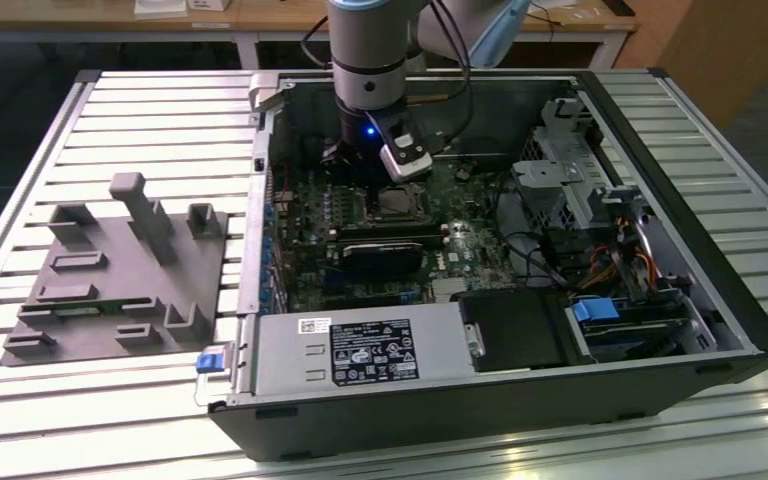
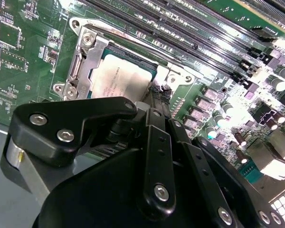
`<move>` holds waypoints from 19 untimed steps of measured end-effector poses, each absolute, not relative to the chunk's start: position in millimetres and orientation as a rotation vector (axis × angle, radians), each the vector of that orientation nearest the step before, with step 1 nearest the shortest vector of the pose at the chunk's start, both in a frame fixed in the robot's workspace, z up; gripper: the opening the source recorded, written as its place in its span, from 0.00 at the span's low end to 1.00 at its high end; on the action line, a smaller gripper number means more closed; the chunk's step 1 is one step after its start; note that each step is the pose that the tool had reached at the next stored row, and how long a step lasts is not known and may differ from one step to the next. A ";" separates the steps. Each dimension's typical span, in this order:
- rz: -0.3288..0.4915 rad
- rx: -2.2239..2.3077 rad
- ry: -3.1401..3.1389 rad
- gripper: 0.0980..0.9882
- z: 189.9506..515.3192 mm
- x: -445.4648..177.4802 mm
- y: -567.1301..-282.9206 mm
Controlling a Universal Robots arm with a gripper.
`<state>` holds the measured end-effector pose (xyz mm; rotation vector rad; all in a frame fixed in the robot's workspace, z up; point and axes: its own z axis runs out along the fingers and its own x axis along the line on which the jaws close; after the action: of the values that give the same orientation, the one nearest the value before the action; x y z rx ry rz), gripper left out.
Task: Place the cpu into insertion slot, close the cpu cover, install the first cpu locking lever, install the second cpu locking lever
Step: 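Close the cpu cover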
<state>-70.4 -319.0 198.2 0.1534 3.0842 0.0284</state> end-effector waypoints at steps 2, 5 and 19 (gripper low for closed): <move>0.028 0.153 3.084 0.00 198.2 -70.4 -319.0; 0.028 0.153 3.084 0.00 199.8 -70.3 -318.9; 0.025 0.153 3.085 0.00 207.6 -59.3 -319.0</move>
<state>-59.3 -319.0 207.6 0.1534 3.0850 0.0254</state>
